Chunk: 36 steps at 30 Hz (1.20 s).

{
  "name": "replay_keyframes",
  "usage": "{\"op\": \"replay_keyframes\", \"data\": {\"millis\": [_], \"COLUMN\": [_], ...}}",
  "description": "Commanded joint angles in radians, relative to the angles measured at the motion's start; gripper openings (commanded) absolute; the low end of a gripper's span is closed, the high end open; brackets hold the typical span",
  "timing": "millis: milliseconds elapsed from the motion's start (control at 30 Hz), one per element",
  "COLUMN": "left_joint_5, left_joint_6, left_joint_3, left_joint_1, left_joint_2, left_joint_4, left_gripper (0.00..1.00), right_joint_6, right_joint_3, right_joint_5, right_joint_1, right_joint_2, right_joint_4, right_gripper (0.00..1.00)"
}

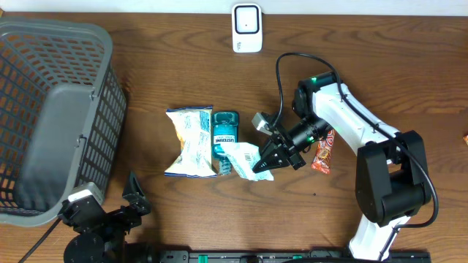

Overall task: Scan the item barcode
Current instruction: 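Lift the wipes pack and carry it up toward the white scanner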

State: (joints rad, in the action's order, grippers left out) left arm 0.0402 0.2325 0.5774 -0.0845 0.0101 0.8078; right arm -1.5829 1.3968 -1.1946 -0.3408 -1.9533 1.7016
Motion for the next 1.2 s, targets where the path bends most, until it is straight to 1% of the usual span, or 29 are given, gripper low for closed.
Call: {"op": "replay_keyframes", "data": {"millis": [0,567,767,1000,1100,1167], "left_joint_5": [0.013,0.013,0.013,0.013,0.013,0.013], "left_joint_6": [-0.002,-0.002,-0.002,-0.002,-0.002,-0.002], "left_joint_3": [0.0,0.0,0.0,0.0,0.0,0.0], "left_joint_1": [-0.005,-0.005,-0.005,-0.005,-0.005,-0.005], "left_joint_2": [-0.007,-0.007,-0.007,-0.007,-0.007,-0.007], "left_joint_4": [0.0,0.0,0.0,0.0,0.0,0.0], "left_gripper": [0.98,0.98,0.98,0.98,0.98,0.98], "right_joint_6": [-0.026,-0.031,-0.014,0.106,0.239,0.389], "right_joint_3": [0.0,0.005,0.041,0.174,0.224,0.257], "right_joint_5": [-0.043,-0.063,-0.07,-0.003,0.044,0.095], "right_joint_1": [-0.005,0.005,0.029,0.048,0.048,0.047], "right_joint_2": [-0.003,-0.003,-0.003,-0.003,-0.003,-0.003], "right_joint_4": [0.001,-0.004,-0.003,-0.032,-0.102,-0.177], "right_gripper": [0.01,0.01,0.01,0.01,0.01,0.01]}}
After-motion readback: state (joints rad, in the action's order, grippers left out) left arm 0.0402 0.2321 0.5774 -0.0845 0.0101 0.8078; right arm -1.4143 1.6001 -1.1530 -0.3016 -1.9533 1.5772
